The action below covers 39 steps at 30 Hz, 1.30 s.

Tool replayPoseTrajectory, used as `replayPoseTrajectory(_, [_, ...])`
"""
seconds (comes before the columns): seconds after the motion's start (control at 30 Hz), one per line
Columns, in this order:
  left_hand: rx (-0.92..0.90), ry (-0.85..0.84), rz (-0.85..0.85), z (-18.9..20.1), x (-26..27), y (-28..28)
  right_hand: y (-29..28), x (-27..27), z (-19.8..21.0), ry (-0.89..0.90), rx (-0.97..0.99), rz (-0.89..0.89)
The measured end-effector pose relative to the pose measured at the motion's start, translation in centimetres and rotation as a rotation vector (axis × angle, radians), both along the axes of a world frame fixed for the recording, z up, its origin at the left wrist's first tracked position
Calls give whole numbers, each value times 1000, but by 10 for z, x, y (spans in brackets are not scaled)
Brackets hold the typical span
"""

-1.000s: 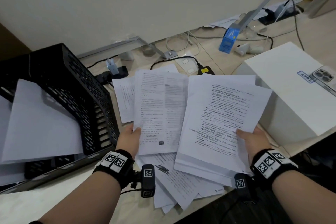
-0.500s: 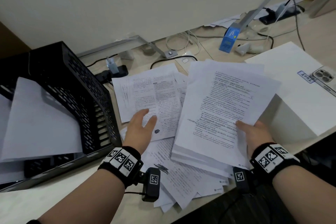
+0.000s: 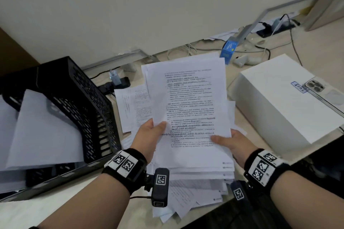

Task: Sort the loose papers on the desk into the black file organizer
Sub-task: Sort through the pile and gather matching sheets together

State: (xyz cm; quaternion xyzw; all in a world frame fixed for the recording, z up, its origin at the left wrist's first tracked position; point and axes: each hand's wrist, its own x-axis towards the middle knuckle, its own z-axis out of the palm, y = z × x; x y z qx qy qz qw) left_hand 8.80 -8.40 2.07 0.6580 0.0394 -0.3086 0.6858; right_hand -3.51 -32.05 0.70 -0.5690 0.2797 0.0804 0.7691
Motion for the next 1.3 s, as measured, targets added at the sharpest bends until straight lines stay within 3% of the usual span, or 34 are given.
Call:
replayPoseTrajectory(0.13, [-93, -37, 45, 8, 2, 7, 9, -7, 8, -2, -271, 64])
replayPoseTrajectory(0.3, [-50, -159, 94, 18, 6, 13, 15, 3, 7, -30, -360, 68])
replayPoseTrajectory(0.57, [49, -200, 12, 26, -8, 9, 10, -1, -8, -30, -417, 113])
replayPoseTrajectory(0.7, [50, -208, 50, 35, -7, 1, 10, 5, -1, -20, -415, 95])
replayPoseTrajectory(0.77, [103, -247, 94, 34, -4, 2, 9, 10, 2, -17, -407, 71])
replayPoseTrajectory(0.87, [380, -295, 143, 19, 1, 11, 4, 17, 0, 39, -371, -72])
replayPoseTrajectory(0.93, [454, -164, 179, 8, -2, 22, 1, 22, -1, 70, -314, -207])
replayPoseTrajectory(1.07, [367, 102, 245, -12, -16, 27, 1, 32, 2, 109, -224, -295])
replayPoseTrajectory(1.2, [-112, 396, 280, -12, -26, 11, 11, 31, 3, 72, -175, -196])
replayPoseTrajectory(1.3, [-333, 536, 276, 6, -30, 4, 20, 26, 10, -4, -31, -148])
